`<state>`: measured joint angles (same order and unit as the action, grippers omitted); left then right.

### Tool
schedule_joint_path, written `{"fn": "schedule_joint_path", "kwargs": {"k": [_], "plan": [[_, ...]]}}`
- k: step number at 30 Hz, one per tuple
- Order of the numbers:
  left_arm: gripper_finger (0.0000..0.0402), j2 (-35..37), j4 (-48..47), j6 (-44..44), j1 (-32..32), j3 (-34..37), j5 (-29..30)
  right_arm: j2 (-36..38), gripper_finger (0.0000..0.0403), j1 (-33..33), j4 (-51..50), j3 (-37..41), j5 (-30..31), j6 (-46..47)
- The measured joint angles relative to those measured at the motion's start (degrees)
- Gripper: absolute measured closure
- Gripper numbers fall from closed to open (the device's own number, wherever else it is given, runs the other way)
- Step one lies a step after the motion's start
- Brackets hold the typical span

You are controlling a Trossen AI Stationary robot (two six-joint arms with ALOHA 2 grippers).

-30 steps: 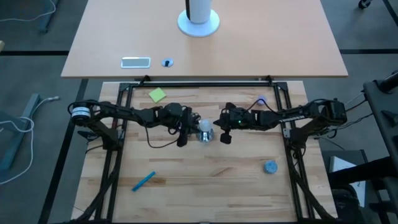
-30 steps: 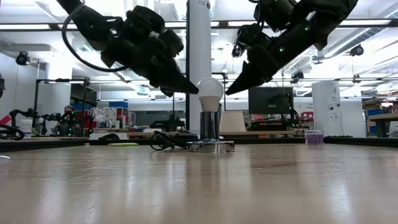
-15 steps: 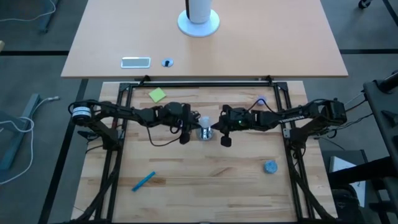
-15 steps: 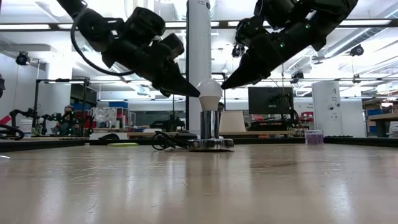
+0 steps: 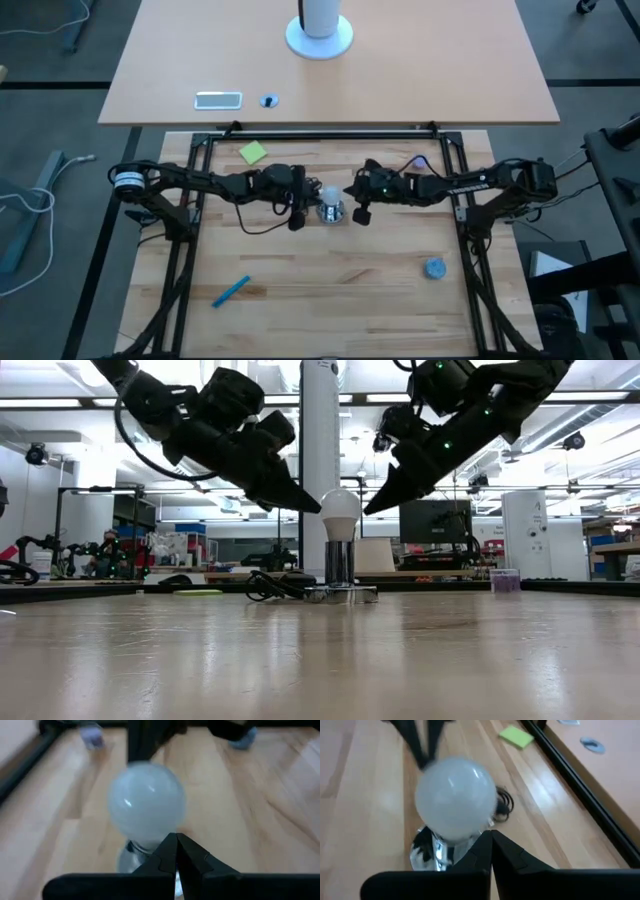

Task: Screw lightbulb
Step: Insert the lightbulb into the lamp

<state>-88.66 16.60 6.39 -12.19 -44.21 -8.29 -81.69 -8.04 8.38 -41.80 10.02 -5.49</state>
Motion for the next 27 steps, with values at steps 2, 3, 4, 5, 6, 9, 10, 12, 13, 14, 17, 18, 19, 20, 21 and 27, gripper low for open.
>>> {"fn": "schedule_joint_path", "kwargs": {"k": [2,3,4,5,6,9,10,12,13,14,17,18,19,20,21,27], "plan": [[0.0401,0.00,0.48,0.06,-0.04,-0.02,1.98,-0.14,0.0403,-0.29,1.40,0.00,-1.68,-0.64],[0.0401,0.00,0.37,0.12,-0.03,-0.02,2.46,-0.22,0.0403,-0.29,1.69,0.00,-2.14,-0.77],[0.0401,0.00,0.35,0.16,-0.02,-0.02,2.71,-0.24,0.0403,-0.29,1.91,0.00,-2.20,-0.79],[0.0401,0.00,0.30,0.16,-0.02,-0.02,2.71,-0.24,0.0403,-0.29,2.13,0.00,-2.28,-0.83],[0.0401,0.00,0.31,0.15,-0.02,-0.01,2.71,-0.24,0.0403,-0.22,2.16,0.00,-2.47,-0.83],[0.0401,0.00,0.09,0.13,-0.02,0.00,2.71,-0.24,0.0403,-0.21,2.12,0.00,-4.51,-0.57],[0.0401,0.00,0.07,0.13,-0.02,0.00,2.73,-0.24,0.0403,-0.21,2.12,0.00,-4.87,-0.34],[0.0401,0.00,0.07,0.13,-0.02,0.00,2.81,-0.24,0.0403,-0.21,2.07,0.00,-5.10,0.10],[0.0401,0.00,0.09,0.12,-0.02,0.00,2.85,-0.24,0.0403,-0.21,1.91,0.00,-5.05,0.34],[0.0401,0.00,0.14,-0.01,-0.02,0.00,2.87,-0.24,0.0403,-0.21,1.67,0.00,-4.94,0.40],[0.0401,0.04,-0.28,-0.53,-0.02,0.00,2.97,-0.24,0.0403,-0.16,0.94,0.00,-3.56,0.78],[0.0401,0.09,-0.82,-0.77,-0.02,0.00,3.03,-0.24,0.0403,-0.12,0.51,0.00,-3.16,1.02],[0.0401,0.33,-1.89,-0.96,-0.03,-0.02,3.12,-0.24,0.0403,-0.08,-0.31,0.00,-2.96,1.29],[0.0401,0.58,-3.27,-1.06,-0.04,-0.02,3.16,-0.29,0.0403,-0.18,-0.99,0.00,-2.60,1.58],[0.0401,0.68,-3.77,-1.04,-0.04,-0.02,3.15,-0.34,0.0403,-0.30,-1.19,0.00,-2.34,1.79],[0.0401,0.63,-1.79,-0.22,-0.09,-0.02,3.13,-0.33,0.0403,-0.47,0.24,0.00,-2.47,1.02]]}}
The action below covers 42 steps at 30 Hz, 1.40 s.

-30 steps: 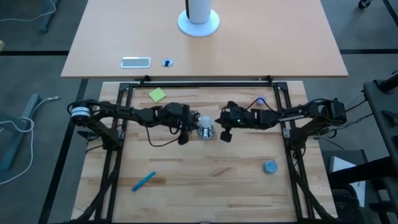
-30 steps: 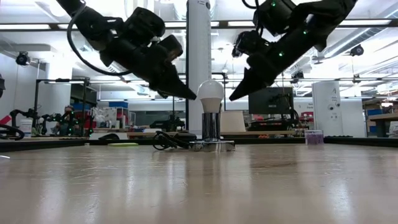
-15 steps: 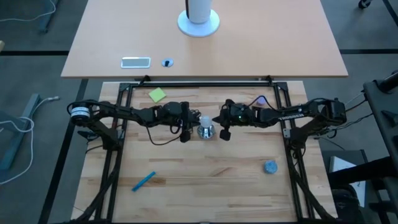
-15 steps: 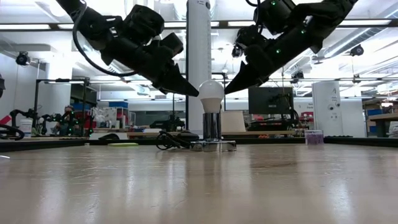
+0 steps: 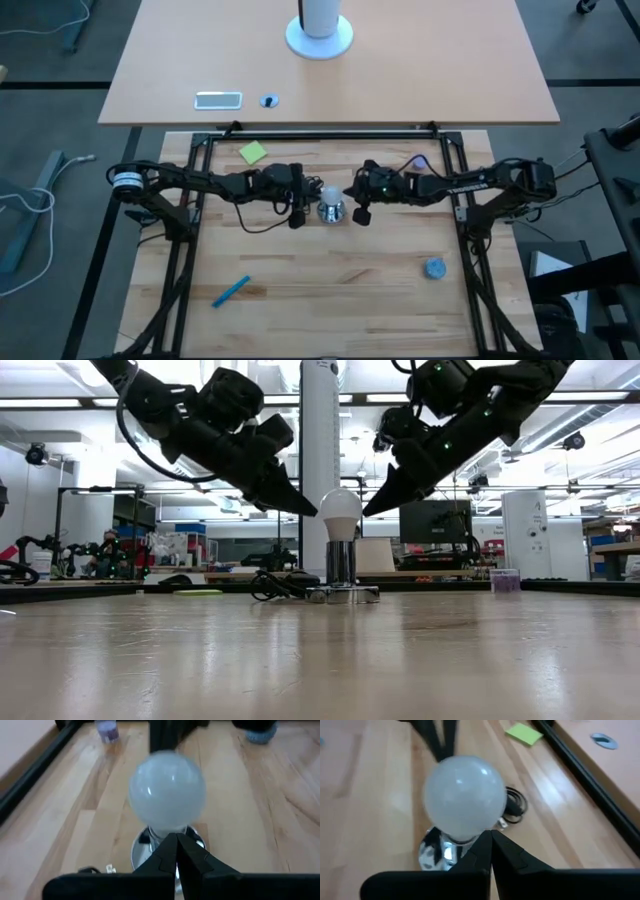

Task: Screw lightbulb
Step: Insert the lightbulb into the lamp

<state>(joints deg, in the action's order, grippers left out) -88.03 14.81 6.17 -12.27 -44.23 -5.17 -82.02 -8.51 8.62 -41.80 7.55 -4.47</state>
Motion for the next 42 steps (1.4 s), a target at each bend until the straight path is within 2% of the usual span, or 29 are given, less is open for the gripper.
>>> {"fn": "schedule_joint_path", "kwargs": {"k": [4,9,16,23,29,36,42], "plan": [[0.0401,-0.04,0.81,0.18,-0.05,0.00,0.00,0.00,0.0403,0.02,0.09,0.00,-2.90,-0.13],[0.0401,-0.01,-1.50,-0.02,-0.13,0.00,0.17,0.00,0.0403,0.28,-0.92,0.00,-3.14,0.66],[0.0401,0.28,-6.80,-0.38,-0.11,0.00,-1.86,0.00,0.0403,0.21,-4.08,0.33,0.35,1.05],[0.0401,1.41,-4.85,0.22,-0.11,0.00,-3.54,0.00,0.0403,0.24,-2.62,0.35,1.39,0.53],[0.0401,1.60,-1.22,0.86,-0.11,0.00,-3.44,0.02,0.0403,0.26,0.79,0.28,-3.19,-0.15],[0.0401,1.60,-0.79,0.85,-0.13,0.00,-2.54,0.02,0.0403,0.40,1.10,0.28,-4.29,-0.16],[0.0401,1.92,-3.34,-0.54,-0.15,0.00,-2.37,0.09,0.0403,0.33,-1.07,0.28,-1.06,0.08]]}}
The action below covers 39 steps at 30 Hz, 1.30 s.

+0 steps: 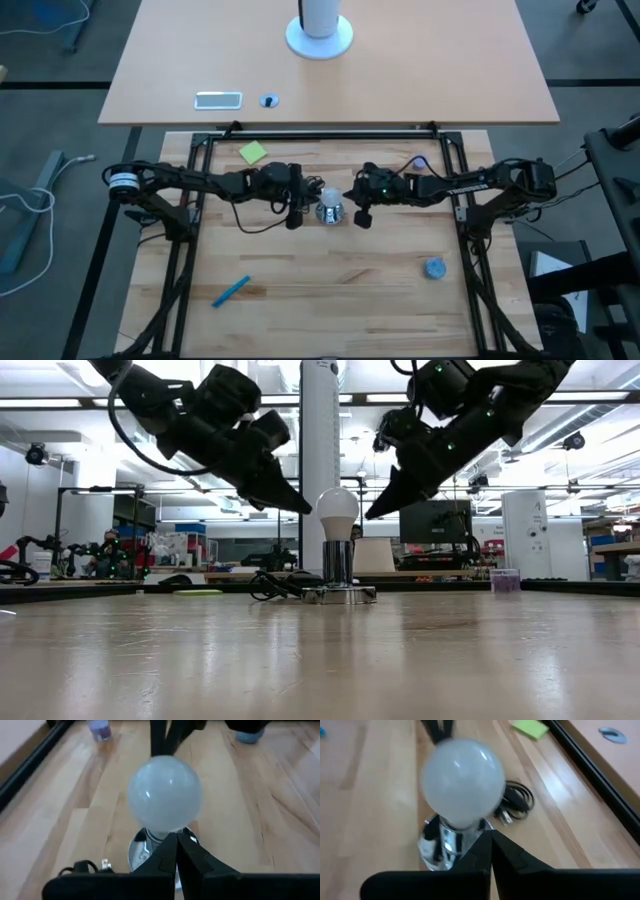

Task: Screw lightbulb
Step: Insert the lightbulb into the lamp

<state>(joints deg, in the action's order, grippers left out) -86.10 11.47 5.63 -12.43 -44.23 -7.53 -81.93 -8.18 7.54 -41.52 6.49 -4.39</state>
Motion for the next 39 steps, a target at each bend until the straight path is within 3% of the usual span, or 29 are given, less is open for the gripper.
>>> {"fn": "schedule_joint_path", "kwargs": {"k": [7,20,39], "plan": [[0.0401,0.02,-2.00,-0.37,0.00,0.00,-0.94,-0.29,0.0403,-0.12,-0.03,0.00,0.89,-0.07],[0.0401,0.04,1.20,-0.13,0.00,0.00,-0.52,-0.50,0.0403,0.38,3.32,0.00,-3.61,-0.54],[0.0401,1.72,-3.00,-0.83,0.00,0.00,-1.20,-0.52,0.0403,0.30,0.82,0.09,-2.00,0.28]]}}
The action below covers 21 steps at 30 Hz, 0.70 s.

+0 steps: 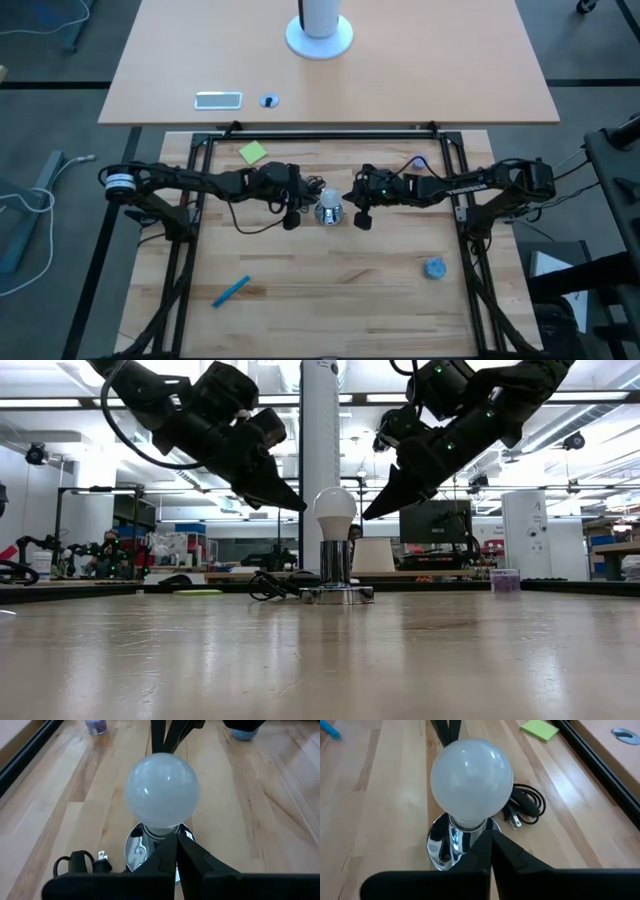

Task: Screw lightbulb
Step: Insert the lightbulb into the lamp

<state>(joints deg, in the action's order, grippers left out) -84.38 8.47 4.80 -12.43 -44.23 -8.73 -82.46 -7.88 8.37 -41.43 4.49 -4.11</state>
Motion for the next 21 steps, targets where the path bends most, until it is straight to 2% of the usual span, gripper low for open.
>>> {"fn": "schedule_joint_path", "kwargs": {"k": [11,21], "plan": [[0.0401,-0.45,4.91,0.35,0.00,0.00,-0.39,-0.02,0.0403,0.13,4.35,0.02,-1.59,-0.20],[0.0401,-0.54,4.40,0.42,0.00,0.00,0.87,-0.02,0.0403,0.37,4.17,0.02,-1.29,0.37]]}}
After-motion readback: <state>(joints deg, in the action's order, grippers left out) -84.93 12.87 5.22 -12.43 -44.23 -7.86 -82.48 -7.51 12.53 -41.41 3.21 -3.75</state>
